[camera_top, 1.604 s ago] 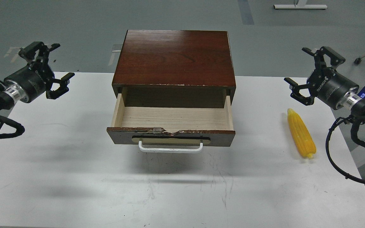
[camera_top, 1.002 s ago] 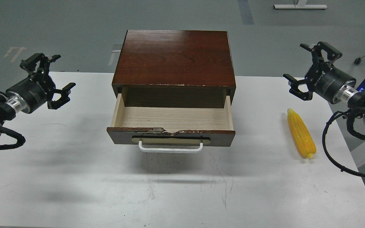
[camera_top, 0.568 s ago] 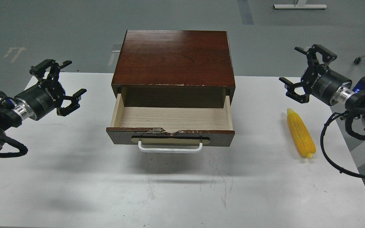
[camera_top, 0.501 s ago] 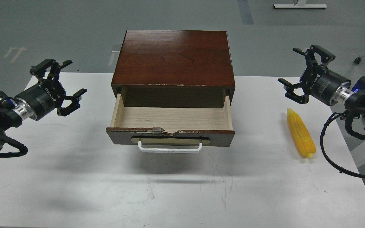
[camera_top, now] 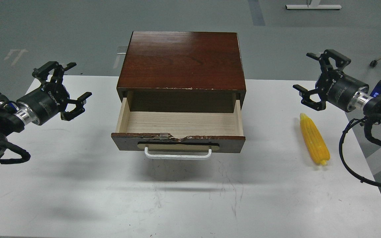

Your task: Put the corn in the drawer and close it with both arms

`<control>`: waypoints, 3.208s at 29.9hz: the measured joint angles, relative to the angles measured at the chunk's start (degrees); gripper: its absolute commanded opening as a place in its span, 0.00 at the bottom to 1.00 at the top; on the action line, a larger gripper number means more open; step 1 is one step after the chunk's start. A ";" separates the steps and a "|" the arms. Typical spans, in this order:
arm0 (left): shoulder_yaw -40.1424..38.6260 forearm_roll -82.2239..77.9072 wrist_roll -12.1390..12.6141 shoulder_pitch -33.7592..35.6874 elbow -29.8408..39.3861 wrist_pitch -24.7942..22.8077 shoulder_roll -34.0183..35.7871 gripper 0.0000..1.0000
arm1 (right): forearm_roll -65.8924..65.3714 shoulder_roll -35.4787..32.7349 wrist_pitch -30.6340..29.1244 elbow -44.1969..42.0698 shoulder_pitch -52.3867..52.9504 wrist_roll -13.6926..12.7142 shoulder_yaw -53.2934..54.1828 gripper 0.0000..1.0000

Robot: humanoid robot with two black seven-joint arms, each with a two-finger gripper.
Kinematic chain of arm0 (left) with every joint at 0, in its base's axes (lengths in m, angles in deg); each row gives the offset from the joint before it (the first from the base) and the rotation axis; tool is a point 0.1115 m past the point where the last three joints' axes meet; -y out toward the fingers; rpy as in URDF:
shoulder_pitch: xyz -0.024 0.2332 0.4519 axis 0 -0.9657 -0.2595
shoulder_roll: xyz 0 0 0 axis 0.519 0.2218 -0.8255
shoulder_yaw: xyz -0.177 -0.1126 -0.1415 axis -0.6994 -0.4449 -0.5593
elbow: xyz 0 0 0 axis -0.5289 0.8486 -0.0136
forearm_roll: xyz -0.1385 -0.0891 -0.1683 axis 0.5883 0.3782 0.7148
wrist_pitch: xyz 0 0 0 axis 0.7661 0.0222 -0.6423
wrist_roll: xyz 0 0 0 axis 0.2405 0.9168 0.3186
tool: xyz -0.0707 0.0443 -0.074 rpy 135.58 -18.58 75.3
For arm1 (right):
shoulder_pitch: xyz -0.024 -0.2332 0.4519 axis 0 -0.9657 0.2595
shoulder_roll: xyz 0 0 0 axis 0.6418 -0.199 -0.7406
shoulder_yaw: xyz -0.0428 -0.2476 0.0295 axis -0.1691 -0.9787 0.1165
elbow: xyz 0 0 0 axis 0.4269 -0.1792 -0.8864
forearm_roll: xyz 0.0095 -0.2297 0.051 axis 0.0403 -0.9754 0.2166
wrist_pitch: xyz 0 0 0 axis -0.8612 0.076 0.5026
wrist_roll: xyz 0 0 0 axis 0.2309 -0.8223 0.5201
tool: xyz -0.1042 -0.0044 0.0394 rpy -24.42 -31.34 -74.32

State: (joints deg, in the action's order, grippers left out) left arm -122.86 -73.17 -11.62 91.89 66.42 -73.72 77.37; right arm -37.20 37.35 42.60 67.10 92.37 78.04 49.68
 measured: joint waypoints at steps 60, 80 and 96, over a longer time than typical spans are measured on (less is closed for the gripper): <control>0.42 -0.63 -1.00 -1.35 -0.22 0.00 0.94 0.98 | -77.55 2.86 26.02 -2.01 15.80 8.07 -37.88 0.00; 0.20 -0.63 -1.04 -1.34 -0.23 0.00 2.28 0.98 | -93.22 25.49 28.11 13.68 50.40 18.25 -48.33 0.00; 0.16 -0.36 -1.15 -1.34 -0.44 0.00 4.11 0.98 | -97.41 31.60 28.29 8.39 44.83 20.23 -52.48 0.82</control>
State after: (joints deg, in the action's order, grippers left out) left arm -122.70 -73.53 -12.76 90.55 65.98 -73.72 81.48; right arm -134.61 68.95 70.88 75.49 137.20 98.27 -2.80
